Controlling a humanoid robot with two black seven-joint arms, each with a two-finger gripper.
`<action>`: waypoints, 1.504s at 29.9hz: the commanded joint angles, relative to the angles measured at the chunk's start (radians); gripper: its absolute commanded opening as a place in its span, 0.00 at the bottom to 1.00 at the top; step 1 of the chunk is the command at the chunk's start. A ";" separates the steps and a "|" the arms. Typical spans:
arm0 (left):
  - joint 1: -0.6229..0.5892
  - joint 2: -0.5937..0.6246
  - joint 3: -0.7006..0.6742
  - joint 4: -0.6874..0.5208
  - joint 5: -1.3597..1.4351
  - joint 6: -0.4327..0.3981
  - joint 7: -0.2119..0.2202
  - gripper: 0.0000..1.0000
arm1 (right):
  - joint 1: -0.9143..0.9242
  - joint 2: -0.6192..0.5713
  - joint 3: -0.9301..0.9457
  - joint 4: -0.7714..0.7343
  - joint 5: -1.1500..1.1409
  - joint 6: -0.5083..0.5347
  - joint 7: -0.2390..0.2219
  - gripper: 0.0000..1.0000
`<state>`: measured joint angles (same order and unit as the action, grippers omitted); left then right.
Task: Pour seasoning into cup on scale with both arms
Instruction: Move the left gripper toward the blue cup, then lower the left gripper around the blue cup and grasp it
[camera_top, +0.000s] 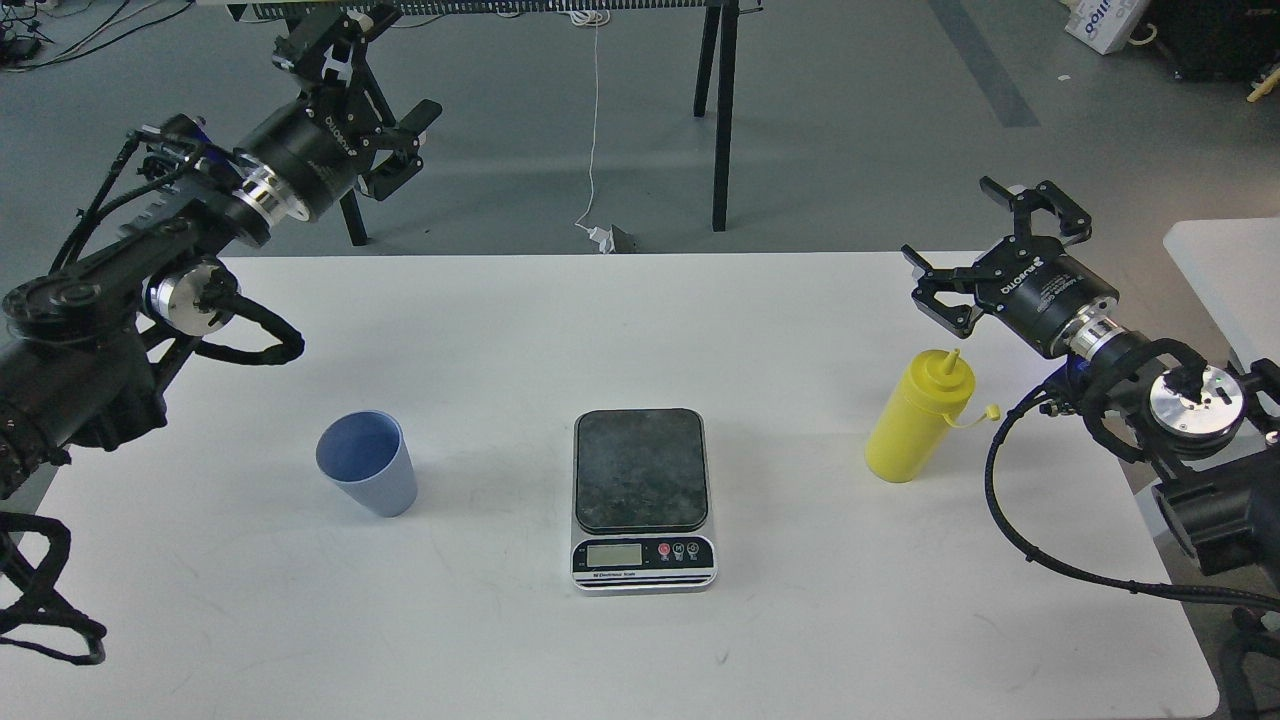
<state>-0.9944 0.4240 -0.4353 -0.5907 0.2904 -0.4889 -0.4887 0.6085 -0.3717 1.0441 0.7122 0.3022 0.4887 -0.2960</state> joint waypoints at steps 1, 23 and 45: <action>0.005 -0.004 -0.023 0.000 -0.025 0.000 0.000 1.00 | -0.001 0.001 -0.001 0.000 0.000 0.000 0.000 0.99; -0.177 0.113 0.151 0.051 0.857 0.000 0.000 0.99 | -0.009 0.002 0.011 0.001 0.002 0.000 0.000 0.99; -0.188 0.454 0.509 -0.589 1.521 0.000 0.000 0.99 | -0.019 -0.006 0.004 -0.007 0.000 0.000 0.000 0.99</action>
<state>-1.1855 0.8813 0.0708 -1.1833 1.8129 -0.4886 -0.4886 0.5930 -0.3779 1.0478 0.7078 0.3038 0.4887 -0.2961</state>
